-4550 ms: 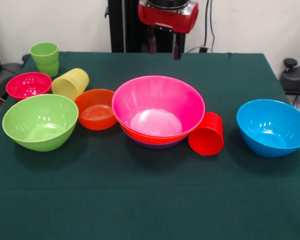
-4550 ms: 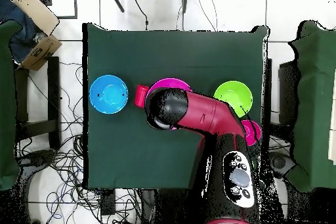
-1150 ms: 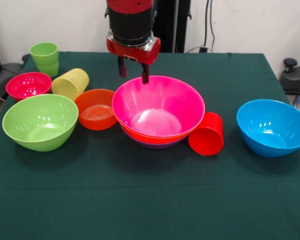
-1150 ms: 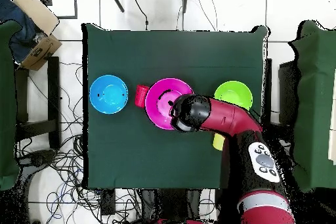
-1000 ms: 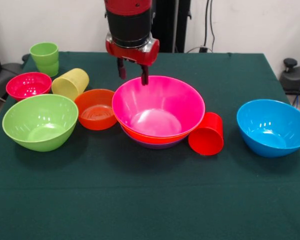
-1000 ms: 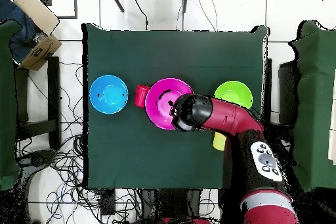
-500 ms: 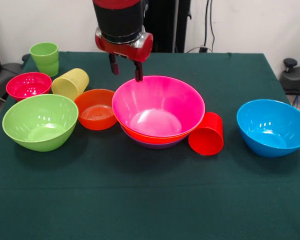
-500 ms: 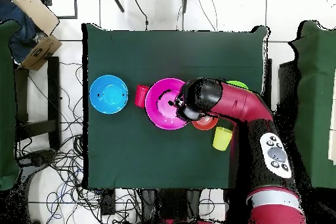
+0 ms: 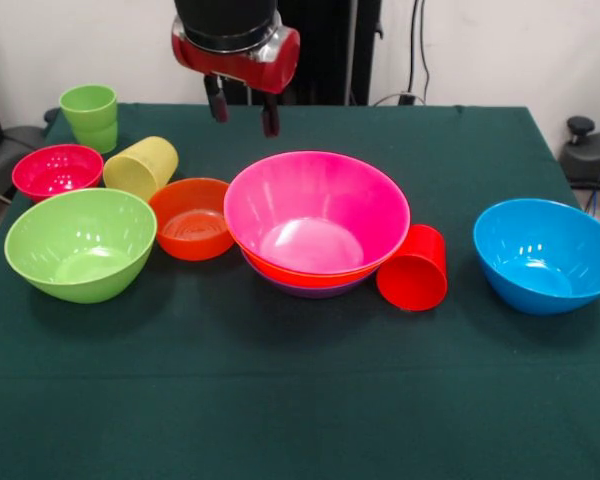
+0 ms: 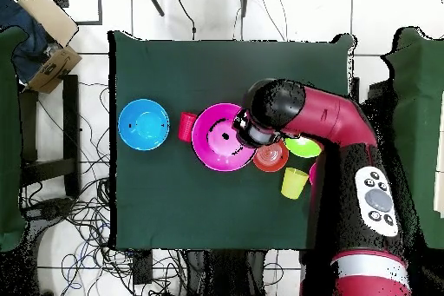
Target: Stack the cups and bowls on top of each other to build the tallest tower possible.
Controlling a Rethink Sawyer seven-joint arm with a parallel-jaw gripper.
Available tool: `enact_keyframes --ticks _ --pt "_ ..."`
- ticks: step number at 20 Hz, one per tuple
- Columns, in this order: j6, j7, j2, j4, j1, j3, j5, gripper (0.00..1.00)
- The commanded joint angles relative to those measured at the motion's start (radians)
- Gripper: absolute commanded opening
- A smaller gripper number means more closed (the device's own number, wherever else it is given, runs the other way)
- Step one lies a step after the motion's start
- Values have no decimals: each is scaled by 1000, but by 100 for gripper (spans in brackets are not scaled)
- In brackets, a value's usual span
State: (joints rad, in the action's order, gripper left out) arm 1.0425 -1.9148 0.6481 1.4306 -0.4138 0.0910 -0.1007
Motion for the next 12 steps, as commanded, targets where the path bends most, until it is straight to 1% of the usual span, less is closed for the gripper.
enact_keyframes --ticks 1,7,8,12 --pt "56 129 -36 -94 21 104 -64 100" --pt "-2 188 -87 -108 -24 121 -80 100" --pt "-8 202 -79 -96 -34 124 -82 100" --pt "-37 220 -106 -95 -61 138 -96 100"
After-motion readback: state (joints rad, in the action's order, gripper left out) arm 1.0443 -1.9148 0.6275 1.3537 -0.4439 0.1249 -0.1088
